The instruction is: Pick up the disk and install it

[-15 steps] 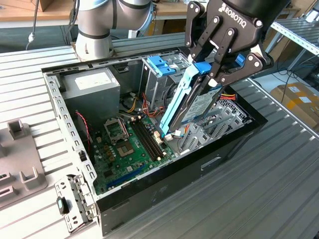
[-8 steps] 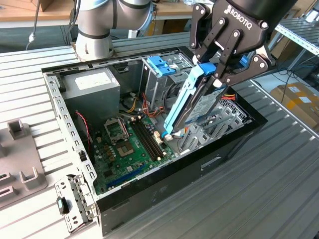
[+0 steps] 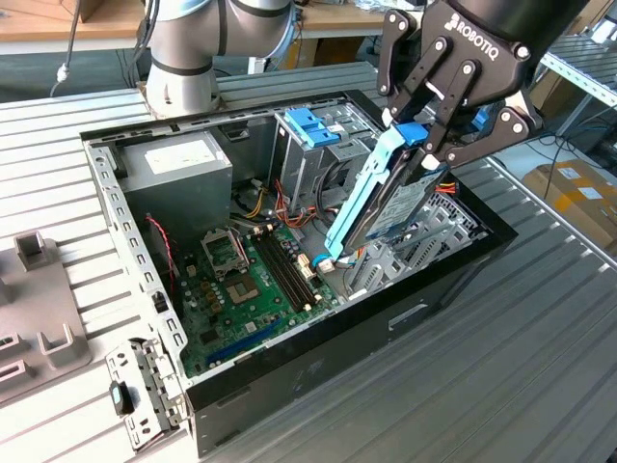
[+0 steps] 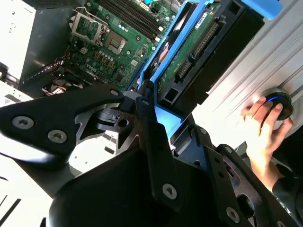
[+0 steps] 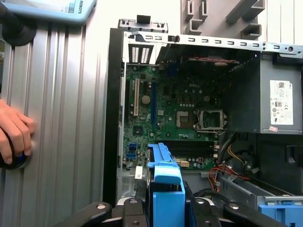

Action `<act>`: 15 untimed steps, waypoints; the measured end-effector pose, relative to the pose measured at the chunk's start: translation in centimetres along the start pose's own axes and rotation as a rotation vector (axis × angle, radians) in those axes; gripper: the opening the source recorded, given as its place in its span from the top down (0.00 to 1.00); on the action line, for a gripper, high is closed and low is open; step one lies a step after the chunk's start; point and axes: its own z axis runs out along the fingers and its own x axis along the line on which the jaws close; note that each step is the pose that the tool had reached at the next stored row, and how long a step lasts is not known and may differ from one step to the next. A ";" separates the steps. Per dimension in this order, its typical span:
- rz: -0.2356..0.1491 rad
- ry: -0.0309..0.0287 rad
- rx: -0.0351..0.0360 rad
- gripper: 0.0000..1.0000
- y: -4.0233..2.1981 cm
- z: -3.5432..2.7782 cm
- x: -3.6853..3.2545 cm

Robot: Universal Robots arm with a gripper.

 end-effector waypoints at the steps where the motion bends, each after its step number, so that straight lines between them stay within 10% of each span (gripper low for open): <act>1: 0.000 -0.0001 -0.0002 0.63 -0.10 0.01 0.03; 15: 0.000 0.0000 -0.0024 0.63 -1.89 0.13 0.37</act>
